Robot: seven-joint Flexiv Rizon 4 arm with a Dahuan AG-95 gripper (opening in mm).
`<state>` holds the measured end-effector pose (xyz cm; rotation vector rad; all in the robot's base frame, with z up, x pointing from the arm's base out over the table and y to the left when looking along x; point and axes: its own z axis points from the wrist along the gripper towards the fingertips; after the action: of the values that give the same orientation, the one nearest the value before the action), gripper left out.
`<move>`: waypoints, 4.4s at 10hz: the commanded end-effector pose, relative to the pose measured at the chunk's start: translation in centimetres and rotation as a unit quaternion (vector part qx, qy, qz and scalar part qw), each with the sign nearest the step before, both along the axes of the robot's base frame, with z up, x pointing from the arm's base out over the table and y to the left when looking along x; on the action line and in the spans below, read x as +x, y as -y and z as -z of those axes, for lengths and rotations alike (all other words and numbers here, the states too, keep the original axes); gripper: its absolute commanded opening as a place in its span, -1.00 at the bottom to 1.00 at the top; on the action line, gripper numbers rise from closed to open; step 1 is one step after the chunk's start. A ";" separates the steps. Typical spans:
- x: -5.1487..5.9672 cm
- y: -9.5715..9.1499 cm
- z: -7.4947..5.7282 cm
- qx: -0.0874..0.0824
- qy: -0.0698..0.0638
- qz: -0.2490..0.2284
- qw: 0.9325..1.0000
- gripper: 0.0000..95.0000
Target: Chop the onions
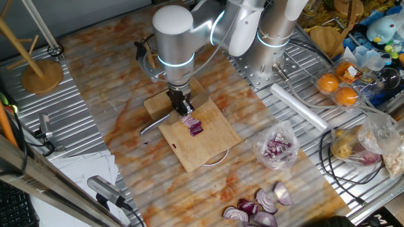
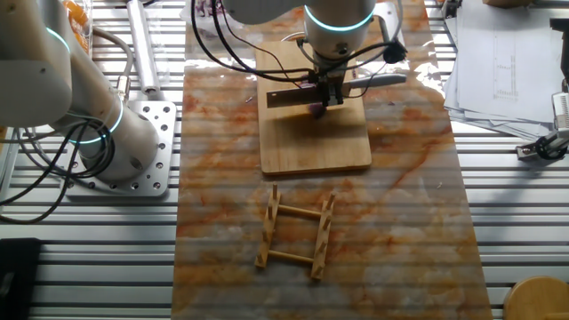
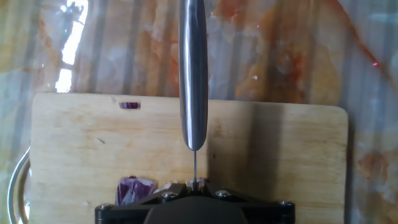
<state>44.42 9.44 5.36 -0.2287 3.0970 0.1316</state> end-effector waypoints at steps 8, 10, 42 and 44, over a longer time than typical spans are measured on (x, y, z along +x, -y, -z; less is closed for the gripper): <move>-0.1 -0.9 0.6 0.005 0.003 0.012 1.000 -1.00; 0.0 0.0 -1.2 0.005 -0.006 0.005 1.000 -1.00; 0.9 -1.9 3.9 -0.014 0.023 0.003 1.000 -1.00; 0.6 -2.1 2.4 -0.013 0.019 0.000 1.000 -1.00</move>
<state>45.18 11.39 4.08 -0.2272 3.0472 0.0560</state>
